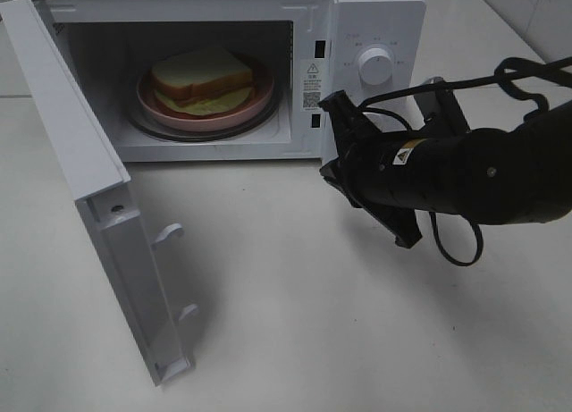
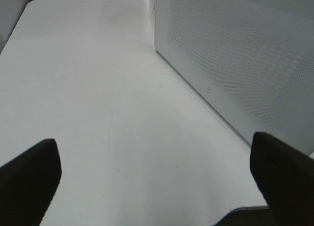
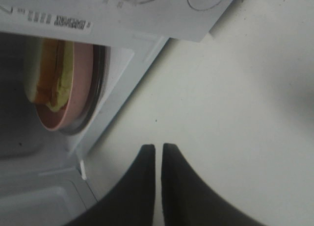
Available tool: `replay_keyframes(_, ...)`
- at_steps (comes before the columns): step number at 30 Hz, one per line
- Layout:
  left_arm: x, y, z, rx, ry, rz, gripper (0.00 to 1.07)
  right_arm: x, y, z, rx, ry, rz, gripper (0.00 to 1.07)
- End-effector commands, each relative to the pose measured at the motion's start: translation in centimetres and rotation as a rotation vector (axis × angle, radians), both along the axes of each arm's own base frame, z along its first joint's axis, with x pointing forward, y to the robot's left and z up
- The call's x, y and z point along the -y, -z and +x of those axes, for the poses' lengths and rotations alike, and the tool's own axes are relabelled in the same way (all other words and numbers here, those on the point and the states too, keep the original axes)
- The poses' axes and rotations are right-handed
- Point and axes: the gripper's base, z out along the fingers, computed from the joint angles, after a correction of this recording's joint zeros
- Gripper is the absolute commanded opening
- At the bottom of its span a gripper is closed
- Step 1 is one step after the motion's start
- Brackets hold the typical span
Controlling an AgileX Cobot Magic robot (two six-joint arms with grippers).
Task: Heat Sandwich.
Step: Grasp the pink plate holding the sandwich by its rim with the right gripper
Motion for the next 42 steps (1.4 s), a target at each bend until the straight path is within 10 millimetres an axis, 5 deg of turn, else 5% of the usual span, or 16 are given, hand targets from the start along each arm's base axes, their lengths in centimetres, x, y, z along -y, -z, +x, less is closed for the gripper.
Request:
replay_keyframes(1,0.0,0.0,-0.2,0.026,0.001,-0.004,0.98,0.2,-0.6,-0.4,-0.002,-0.093,-0.081,0.05)
replay_keyframes(23,0.0,0.0,-0.2,0.026,0.001,-0.004,0.98,2.4,-5.5,-4.9,-0.154,-0.74,-0.591,0.05)
replay_keyframes(42,0.0,0.0,-0.2,0.026,0.001,-0.004,0.98,2.6,-8.9,-5.0,-0.009,-1.479,-0.998,0.09)
